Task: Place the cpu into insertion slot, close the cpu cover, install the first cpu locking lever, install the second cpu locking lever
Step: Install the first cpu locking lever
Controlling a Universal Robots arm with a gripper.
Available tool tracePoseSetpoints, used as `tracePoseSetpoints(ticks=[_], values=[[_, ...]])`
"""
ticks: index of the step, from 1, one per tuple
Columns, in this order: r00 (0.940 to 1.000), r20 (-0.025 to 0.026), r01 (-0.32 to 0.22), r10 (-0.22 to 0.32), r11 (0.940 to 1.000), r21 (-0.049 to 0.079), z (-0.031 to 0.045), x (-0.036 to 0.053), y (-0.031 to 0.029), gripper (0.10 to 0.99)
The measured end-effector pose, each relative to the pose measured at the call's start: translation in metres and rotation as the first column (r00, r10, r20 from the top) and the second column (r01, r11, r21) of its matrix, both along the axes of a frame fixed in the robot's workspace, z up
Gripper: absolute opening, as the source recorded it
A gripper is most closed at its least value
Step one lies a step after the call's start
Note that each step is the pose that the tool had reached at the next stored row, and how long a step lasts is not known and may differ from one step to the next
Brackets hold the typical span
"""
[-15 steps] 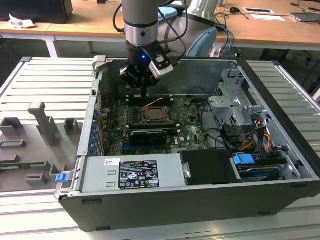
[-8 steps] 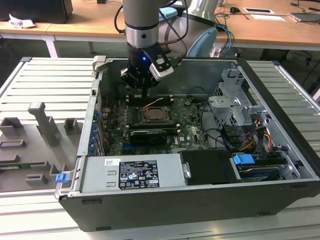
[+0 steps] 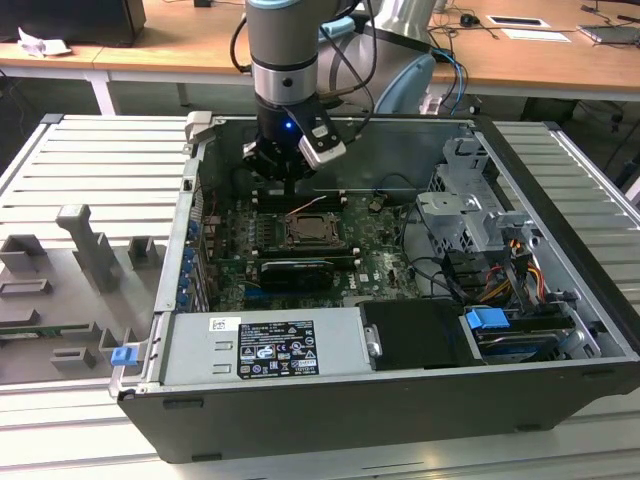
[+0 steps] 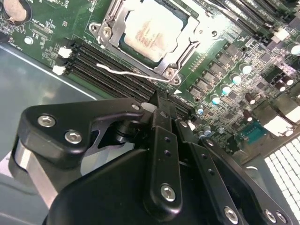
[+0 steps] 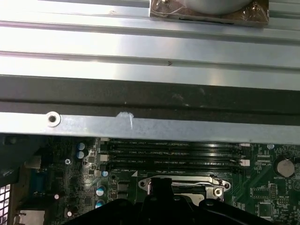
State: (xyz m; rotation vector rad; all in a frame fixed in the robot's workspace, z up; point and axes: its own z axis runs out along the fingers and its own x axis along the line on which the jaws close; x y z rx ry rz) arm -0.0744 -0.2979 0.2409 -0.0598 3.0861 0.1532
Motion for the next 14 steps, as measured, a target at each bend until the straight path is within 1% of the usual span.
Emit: tracePoseSetpoints(ticks=[7,8,9,10,14], values=[[1.0000,0.0001,0.000,0.000,1.0000,0.000,-0.0005,0.0006,0.0000,0.106],[1.0000,0.0000,0.000,0.000,1.0000,0.000,-0.0007,0.0021,0.0000,0.106],[1.0000,-0.0002,0.000,0.000,1.0000,0.000,-0.0010,0.0072,0.0000,0.106],[1.0000,-0.0002,0.000,0.000,1.0000,0.001,-0.0016,0.0089,0.0000,0.106],[1.0000,-0.0002,-0.008,0.008,1.0000,0.000,-0.0071,0.0104,0.0000,0.106]])
